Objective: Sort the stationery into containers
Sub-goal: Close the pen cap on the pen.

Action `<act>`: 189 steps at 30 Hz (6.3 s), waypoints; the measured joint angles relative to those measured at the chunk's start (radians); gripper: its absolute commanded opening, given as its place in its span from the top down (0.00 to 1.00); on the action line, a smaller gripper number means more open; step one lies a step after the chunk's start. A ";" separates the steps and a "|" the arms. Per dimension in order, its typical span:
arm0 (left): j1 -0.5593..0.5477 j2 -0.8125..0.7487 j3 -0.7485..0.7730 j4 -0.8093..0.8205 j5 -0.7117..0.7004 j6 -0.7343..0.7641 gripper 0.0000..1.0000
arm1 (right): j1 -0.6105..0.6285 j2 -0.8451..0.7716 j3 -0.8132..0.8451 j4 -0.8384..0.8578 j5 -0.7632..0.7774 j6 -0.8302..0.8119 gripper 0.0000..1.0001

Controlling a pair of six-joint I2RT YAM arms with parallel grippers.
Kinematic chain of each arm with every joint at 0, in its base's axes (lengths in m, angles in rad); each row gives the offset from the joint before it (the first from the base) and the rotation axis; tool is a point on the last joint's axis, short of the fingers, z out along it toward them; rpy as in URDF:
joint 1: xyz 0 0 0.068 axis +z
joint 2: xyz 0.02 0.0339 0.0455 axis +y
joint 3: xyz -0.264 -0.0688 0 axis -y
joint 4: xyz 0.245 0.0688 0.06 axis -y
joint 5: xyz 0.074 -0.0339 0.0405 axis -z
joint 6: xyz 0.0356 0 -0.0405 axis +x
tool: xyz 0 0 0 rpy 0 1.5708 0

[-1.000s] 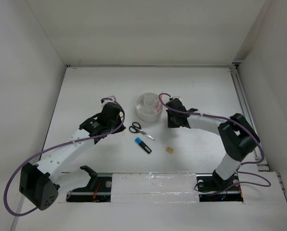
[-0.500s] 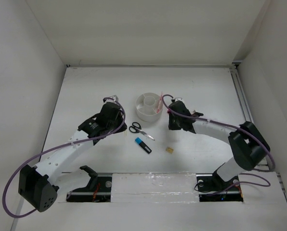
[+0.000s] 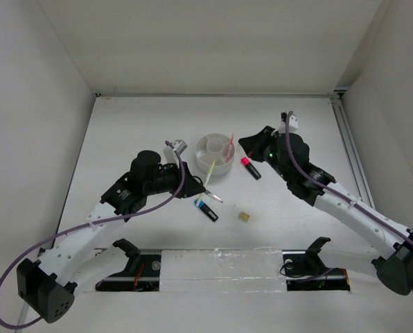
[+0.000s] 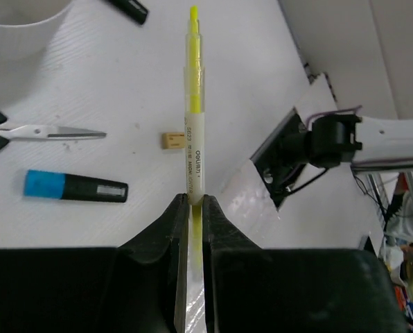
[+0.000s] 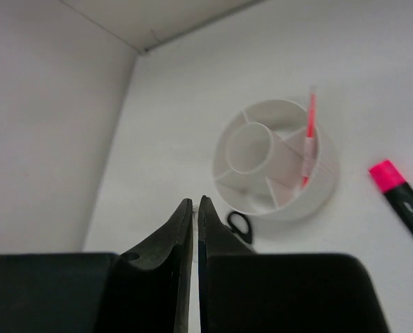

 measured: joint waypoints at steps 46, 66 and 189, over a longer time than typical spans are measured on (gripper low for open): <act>0.000 -0.119 -0.019 0.087 0.126 0.015 1.00 | 0.215 -0.014 -0.035 0.235 0.166 0.326 1.00; 0.000 -0.119 -0.019 0.088 0.110 0.015 1.00 | 0.215 0.030 -0.037 0.299 0.144 0.318 1.00; -0.005 -0.148 -0.015 0.083 -0.013 0.042 1.00 | 0.331 0.068 -0.094 0.422 -0.048 0.254 0.58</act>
